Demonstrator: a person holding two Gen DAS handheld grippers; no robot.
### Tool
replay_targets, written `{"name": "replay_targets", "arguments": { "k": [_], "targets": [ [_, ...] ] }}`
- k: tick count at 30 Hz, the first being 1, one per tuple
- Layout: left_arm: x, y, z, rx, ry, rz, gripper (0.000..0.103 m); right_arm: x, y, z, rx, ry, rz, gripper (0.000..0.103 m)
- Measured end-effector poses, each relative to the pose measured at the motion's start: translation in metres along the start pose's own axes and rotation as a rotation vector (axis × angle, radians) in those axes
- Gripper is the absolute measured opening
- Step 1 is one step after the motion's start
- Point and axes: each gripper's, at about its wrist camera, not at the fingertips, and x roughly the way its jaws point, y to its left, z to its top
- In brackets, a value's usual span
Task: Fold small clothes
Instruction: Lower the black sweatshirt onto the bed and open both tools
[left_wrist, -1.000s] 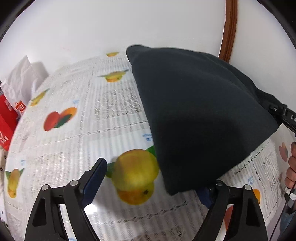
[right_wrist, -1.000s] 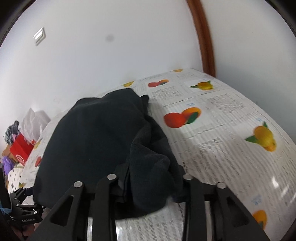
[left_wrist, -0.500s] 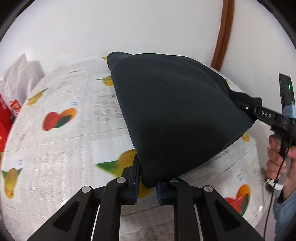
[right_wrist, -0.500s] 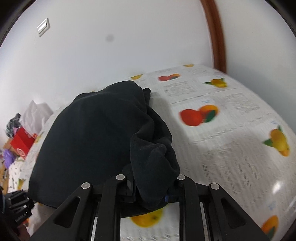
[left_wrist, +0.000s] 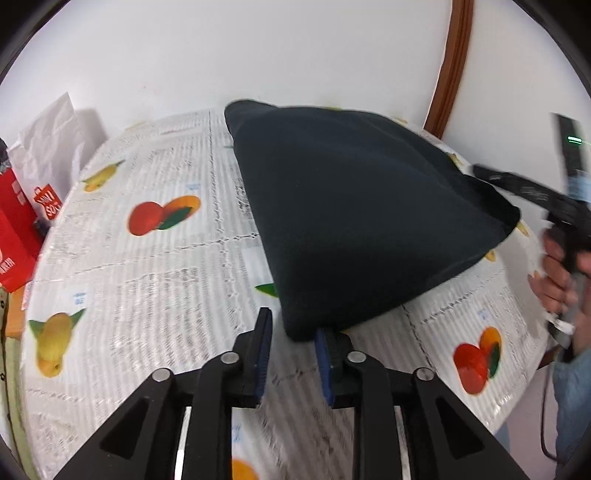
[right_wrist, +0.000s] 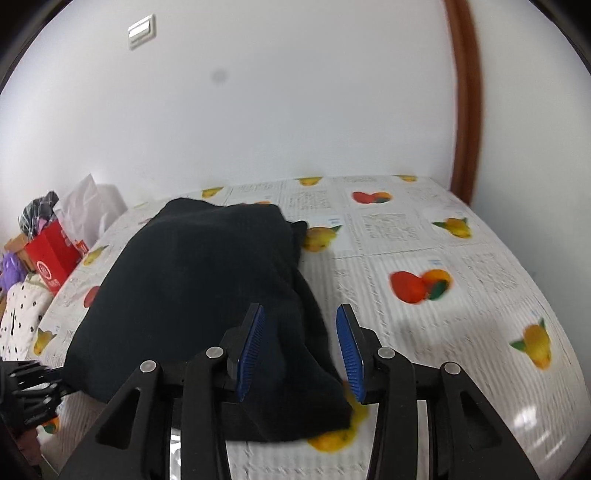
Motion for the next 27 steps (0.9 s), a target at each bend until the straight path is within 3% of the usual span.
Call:
{"name": "replay_targets", "arguments": {
  "k": [1, 3, 6, 8, 10, 13, 16, 18, 19, 27],
  "targets": [
    [-0.008, 0.002, -0.003, 0.001, -0.006, -0.006, 0.025, 0.016, 0.001, 0.000, 0.004, 0.043, 0.022, 0.037],
    [-0.023, 0.007, -0.005, 0.001, -0.026, -0.017, 0.030, 0.034, -0.001, -0.003, 0.009, 0.106, 0.014, 0.006],
    [-0.033, 0.015, -0.001, -0.002, -0.059, 0.000, 0.046, 0.011, -0.022, -0.010, 0.108, -0.040, 0.087, 0.003],
    [-0.040, 0.017, 0.006, -0.012, -0.092, 0.009, 0.057, 0.017, -0.023, -0.012, 0.110, 0.002, 0.067, 0.003],
    [-0.036, 0.019, 0.018, -0.030, -0.098, 0.015, 0.057, 0.032, -0.016, -0.017, 0.057, 0.086, 0.009, 0.005],
    [-0.029, 0.026, 0.037, -0.056, -0.106, 0.034, 0.057, 0.021, -0.005, -0.006, -0.030, 0.101, -0.058, 0.008],
    [-0.013, 0.034, 0.058, -0.070, -0.093, 0.053, 0.058, 0.006, -0.002, 0.021, -0.026, 0.075, -0.039, 0.018],
    [-0.003, 0.037, 0.070, -0.076, -0.082, 0.058, 0.058, 0.008, 0.003, 0.039, -0.043, 0.081, -0.023, 0.037],
    [0.003, 0.039, 0.077, -0.078, -0.077, 0.056, 0.058, 0.012, 0.005, 0.050, -0.051, 0.082, -0.015, 0.040],
    [0.042, 0.059, 0.119, -0.091, -0.048, 0.039, 0.060, 0.097, 0.010, 0.116, -0.026, 0.211, 0.013, 0.045]
  ]
}}
